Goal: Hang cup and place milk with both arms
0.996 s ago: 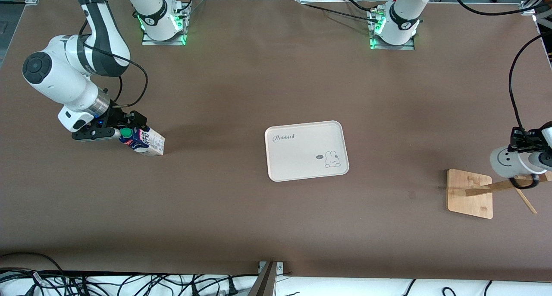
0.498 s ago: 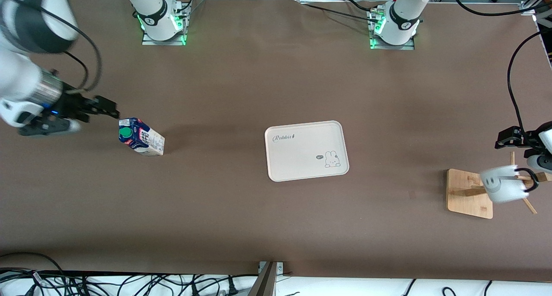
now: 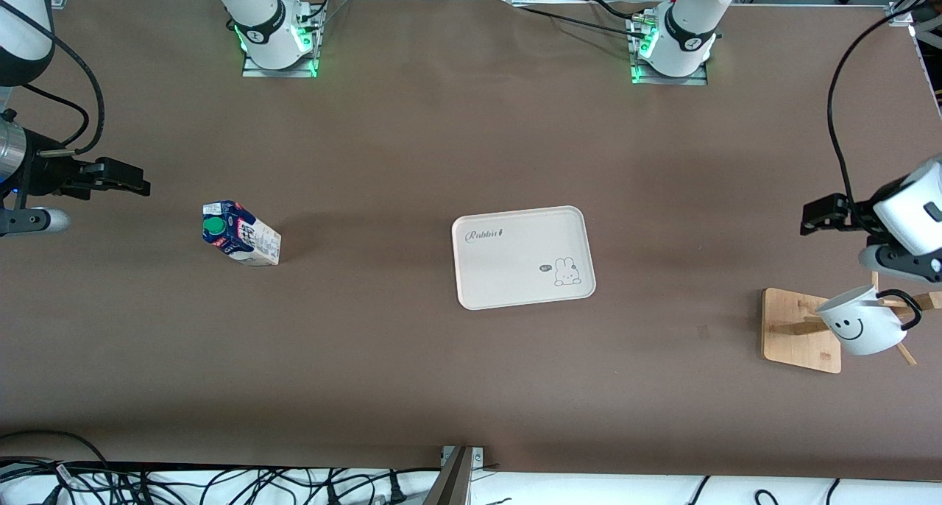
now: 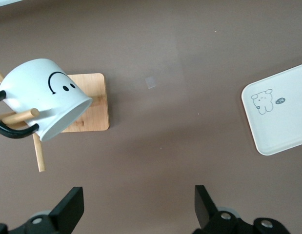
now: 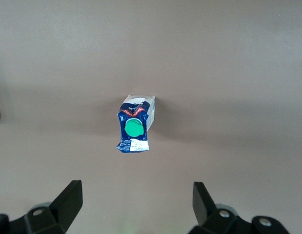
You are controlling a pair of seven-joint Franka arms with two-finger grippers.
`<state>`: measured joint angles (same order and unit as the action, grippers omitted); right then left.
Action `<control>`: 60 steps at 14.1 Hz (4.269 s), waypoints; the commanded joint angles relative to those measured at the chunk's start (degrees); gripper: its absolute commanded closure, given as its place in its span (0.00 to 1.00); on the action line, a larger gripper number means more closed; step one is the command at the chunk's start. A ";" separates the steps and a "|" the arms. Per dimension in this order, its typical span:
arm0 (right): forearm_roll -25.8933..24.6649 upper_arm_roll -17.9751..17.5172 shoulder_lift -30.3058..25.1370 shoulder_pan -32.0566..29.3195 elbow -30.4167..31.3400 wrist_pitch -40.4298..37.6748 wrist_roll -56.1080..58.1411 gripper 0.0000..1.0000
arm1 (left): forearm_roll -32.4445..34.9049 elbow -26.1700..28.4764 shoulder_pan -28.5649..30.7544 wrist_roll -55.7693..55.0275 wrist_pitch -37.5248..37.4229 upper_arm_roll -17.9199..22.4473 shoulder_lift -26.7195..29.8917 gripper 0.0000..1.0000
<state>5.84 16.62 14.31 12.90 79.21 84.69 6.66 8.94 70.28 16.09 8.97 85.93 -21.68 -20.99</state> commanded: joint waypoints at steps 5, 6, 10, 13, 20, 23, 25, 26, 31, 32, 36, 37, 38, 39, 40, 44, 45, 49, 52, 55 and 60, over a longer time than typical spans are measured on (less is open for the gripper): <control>-1.18 0.52 0.28 -0.25 -5.89 -1.99 1.34 0.00 | -4.64 5.11 -3.94 -5.79 -2.43 2.06 7.26 0.00; -1.79 0.61 0.28 -0.33 -6.43 -2.51 1.34 0.00 | -4.81 8.09 -7.53 -6.07 -1.82 5.56 9.89 0.00; -3.64 0.79 0.28 -0.60 -6.79 -3.48 1.87 0.00 | -9.21 20.65 -18.10 -7.13 3.00 18.86 18.60 0.00; -3.90 -6.81 -2.16 -7.93 -4.17 -0.33 1.43 0.00 | -9.21 26.55 -18.20 -7.48 7.57 19.66 21.51 0.00; -10.94 -20.51 -2.53 -17.50 -3.80 -1.02 1.87 0.00 | -9.29 23.06 -18.29 -11.26 8.81 20.81 19.40 0.00; -10.85 -15.21 -2.79 -11.85 -3.71 -0.85 1.78 0.00 | -8.94 22.97 -18.12 -11.17 9.86 20.72 19.32 0.00; -10.85 -14.86 -2.79 -11.85 -3.62 -0.41 1.78 0.00 | -8.77 22.97 -17.94 -11.08 10.57 20.89 19.23 0.00; -10.85 -14.86 -2.79 -11.85 -3.62 -0.32 1.69 0.00 | -8.42 22.97 -17.94 -10.30 12.92 21.24 19.14 0.00; -9.01 -13.54 -2.09 -12.11 -3.89 -1.55 1.52 0.00 | -8.50 20.95 -17.50 -10.90 13.30 21.33 18.53 0.00; -9.00 -13.63 -2.09 -12.02 -3.89 -1.55 1.52 0.00 | -8.50 20.95 -17.50 -10.82 13.30 21.33 18.44 0.00; -9.18 -13.63 -1.13 -12.11 -6.16 -7.15 1.34 0.00 | -9.29 20.68 -17.59 -10.99 13.21 21.25 18.44 0.00; -9.18 -13.54 -0.95 -12.11 -6.52 -8.65 1.34 0.00 | -9.29 20.68 -17.68 -10.99 13.21 21.16 18.44 0.00; -9.27 -13.54 -0.95 -12.20 -6.52 -9.19 1.34 0.00 | -9.29 20.77 -17.68 -11.08 12.95 21.07 18.35 0.00; -9.18 -13.45 -0.95 -12.63 -6.52 -9.46 1.43 0.00 | -9.29 20.77 -17.68 -11.17 11.90 21.07 18.44 0.00; -9.09 -13.45 -0.95 -13.16 -6.52 -9.54 1.52 0.00 | -9.21 20.68 -17.68 -11.34 11.46 21.07 18.44 0.00; -8.74 -13.54 -0.95 -13.17 -6.44 -9.11 1.17 0.00 | -9.21 20.51 -17.59 -11.08 10.40 21.33 18.62 0.00; -8.74 -13.54 -0.95 -13.17 -6.44 -9.02 0.99 0.00 | -9.21 20.51 -17.50 -10.73 10.31 21.25 18.61 0.00; -8.74 -13.54 -0.95 -13.25 -6.44 -9.02 1.34 0.00 | -9.21 20.51 -17.59 -10.99 9.08 21.07 18.61 0.00; -8.83 -13.45 -0.51 -13.25 -6.44 -5.43 0.73 0.00 | -9.29 20.51 -17.50 -10.99 9.08 21.16 18.53 0.00; -8.74 -13.54 -0.42 -13.25 -6.35 -3.14 0.64 0.00 | -9.29 20.51 -17.59 -10.99 9.08 21.24 18.53 0.00; -8.74 -13.54 -0.42 -13.17 -6.17 -2.43 0.64 0.00 | -9.29 20.51 -17.59 -11.08 8.99 21.16 18.53 0.00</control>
<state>-3.98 3.11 13.58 0.02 74.10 82.42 7.51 0.77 92.53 -1.60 -1.89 96.36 -0.49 -1.82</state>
